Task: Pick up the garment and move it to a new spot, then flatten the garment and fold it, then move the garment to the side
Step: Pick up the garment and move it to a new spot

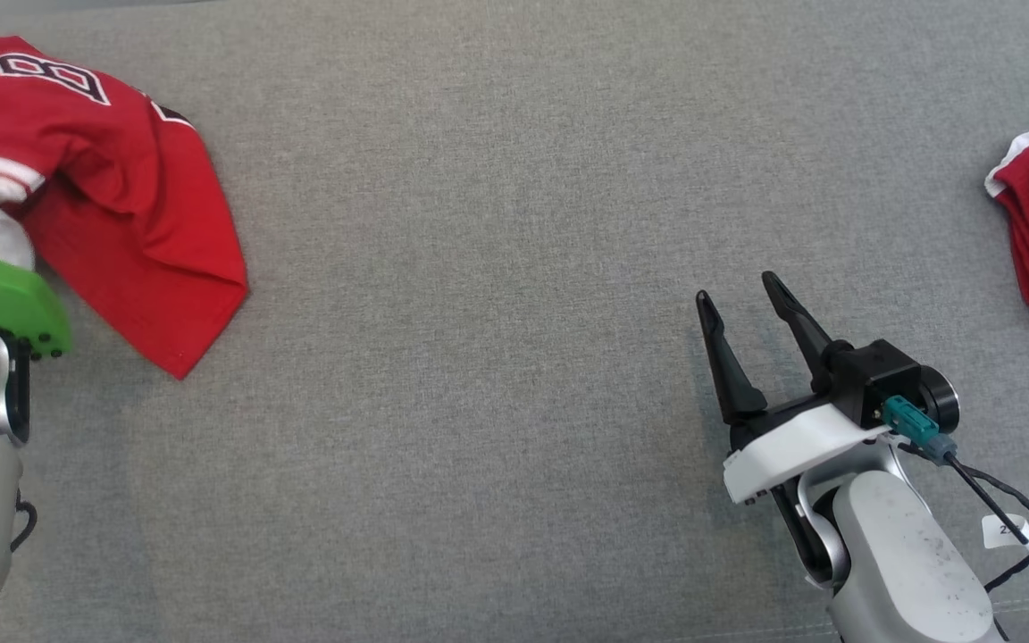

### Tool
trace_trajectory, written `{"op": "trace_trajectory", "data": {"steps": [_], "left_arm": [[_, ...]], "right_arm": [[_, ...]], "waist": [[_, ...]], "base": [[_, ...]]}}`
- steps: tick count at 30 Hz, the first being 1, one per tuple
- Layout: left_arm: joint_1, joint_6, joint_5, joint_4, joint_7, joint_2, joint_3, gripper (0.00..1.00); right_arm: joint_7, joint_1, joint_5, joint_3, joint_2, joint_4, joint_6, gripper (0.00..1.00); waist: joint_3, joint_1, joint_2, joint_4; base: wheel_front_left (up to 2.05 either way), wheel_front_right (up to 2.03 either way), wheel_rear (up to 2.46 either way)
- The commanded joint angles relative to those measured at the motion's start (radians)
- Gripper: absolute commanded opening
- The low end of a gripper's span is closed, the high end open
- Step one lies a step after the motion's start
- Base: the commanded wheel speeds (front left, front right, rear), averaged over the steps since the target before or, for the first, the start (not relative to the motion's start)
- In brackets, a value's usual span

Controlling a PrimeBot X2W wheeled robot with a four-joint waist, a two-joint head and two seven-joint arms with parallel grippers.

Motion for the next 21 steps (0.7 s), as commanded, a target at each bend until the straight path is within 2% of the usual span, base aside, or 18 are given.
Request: {"op": "trace_trajectory", "data": {"steps": [1, 5, 10, 16, 21], "left_arm": [[-0.010, 0.005, 0.011, -0.010, -0.005, 0.010, 0.005, 0.00], [0.029, -0.001, 0.068, -0.178, -0.005, 0.010, 0.023, 0.00], [0.060, -0.025, 0.136, -0.393, -0.005, -0.038, 0.041, 0.00], [0.085, -0.070, 0.181, -0.556, -0.005, -0.173, 0.020, 0.00], [0.058, -0.104, 0.212, -0.590, -0.005, -0.290, -0.031, 0.00]], "right_arm": [[-0.003, 0.009, 0.008, -0.001, -0.002, 0.002, -0.001, 1.00], [-0.003, 0.020, 0.022, -0.004, 0.002, 0.009, -0.001, 1.00], [-0.003, 0.033, 0.037, 0.000, 0.006, 0.019, -0.001, 1.00], [-0.003, 0.051, 0.059, -0.003, 0.006, 0.025, -0.002, 1.00], [-0.003, 0.062, 0.075, -0.001, 0.007, 0.026, -0.002, 1.00]], "waist": [[-0.020, -0.0001, 0.0000, 0.013], [-0.052, -0.0001, 0.0000, 0.023], [-0.089, -0.0001, 0.0000, 0.020], [-0.116, -0.0001, 0.0000, -0.012], [-0.133, -0.0001, 0.0000, -0.068]], "base": [[0.00, 0.00, 0.00], [0.00, 0.00, 0.00], [0.00, 0.00, 0.00], [0.00, 0.00, 0.00], [0.00, 0.00, 0.00]]}}
